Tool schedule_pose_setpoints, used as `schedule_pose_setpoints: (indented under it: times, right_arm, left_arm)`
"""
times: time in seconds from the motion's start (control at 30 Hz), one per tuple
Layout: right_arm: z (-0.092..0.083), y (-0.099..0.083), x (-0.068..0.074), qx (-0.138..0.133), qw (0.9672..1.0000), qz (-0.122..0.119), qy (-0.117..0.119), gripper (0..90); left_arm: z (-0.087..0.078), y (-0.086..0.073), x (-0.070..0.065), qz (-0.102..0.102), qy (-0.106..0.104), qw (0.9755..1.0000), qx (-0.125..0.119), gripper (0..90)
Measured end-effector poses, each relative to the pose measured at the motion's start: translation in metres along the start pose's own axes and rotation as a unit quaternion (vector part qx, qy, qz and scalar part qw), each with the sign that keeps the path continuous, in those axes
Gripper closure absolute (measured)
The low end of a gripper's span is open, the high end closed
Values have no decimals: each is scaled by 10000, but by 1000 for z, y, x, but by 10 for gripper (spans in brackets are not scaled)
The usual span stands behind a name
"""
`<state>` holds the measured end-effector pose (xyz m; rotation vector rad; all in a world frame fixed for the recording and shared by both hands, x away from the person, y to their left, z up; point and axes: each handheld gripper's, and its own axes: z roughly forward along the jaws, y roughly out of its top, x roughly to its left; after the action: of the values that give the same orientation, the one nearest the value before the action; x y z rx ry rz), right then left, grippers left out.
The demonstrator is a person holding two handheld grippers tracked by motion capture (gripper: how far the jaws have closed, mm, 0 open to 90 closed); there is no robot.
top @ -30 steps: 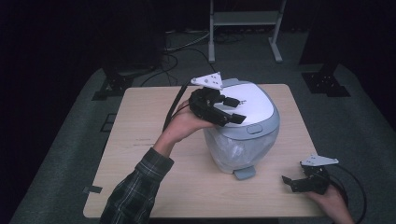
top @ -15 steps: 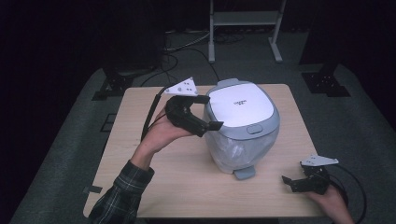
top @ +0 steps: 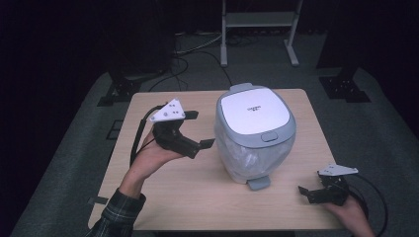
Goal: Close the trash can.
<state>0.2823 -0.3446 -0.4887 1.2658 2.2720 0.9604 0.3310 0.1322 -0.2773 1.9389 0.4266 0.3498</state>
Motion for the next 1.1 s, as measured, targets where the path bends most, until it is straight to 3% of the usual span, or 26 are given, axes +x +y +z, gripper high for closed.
schedule_pose_setpoints:
  times: [0.13,0.47,0.77,1.1]
  right_arm:
    - [0,0,0,0,10000,-1,-1,10]
    - [0,0,0,-2,10000,4,-6,11]
    - [0,0,0,-4,10000,5,-8,10]
    - [0,0,0,-2,10000,4,-11,10]
  left_arm:
    - [-6,-19,-2,22,186,9998,57,0]
    - [-14,-60,-3,-231,336,9992,41,0]
    - [-11,-100,-4,-395,476,9978,246,0]
    - [-9,-142,-3,-590,697,9941,579,0]
